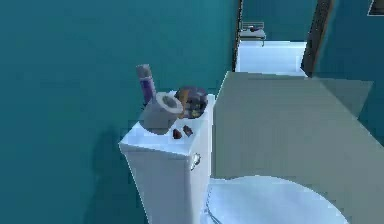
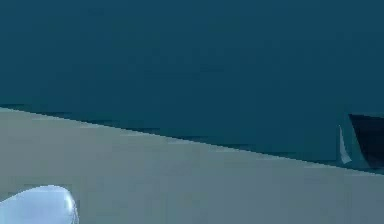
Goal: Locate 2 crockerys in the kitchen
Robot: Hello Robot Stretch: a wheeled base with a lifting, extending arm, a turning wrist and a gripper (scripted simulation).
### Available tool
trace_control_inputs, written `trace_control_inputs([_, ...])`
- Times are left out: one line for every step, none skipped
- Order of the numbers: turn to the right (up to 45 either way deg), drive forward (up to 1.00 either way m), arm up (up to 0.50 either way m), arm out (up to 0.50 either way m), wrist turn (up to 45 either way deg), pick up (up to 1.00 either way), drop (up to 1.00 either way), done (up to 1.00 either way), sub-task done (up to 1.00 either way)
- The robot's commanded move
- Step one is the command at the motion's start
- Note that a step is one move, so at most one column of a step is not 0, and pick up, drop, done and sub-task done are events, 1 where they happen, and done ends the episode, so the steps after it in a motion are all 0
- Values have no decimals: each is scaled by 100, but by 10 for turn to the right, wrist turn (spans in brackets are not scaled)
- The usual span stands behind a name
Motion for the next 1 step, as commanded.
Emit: trace_control_inputs([450, 0, 0, 0, 0, 0, 0, 0, 0])
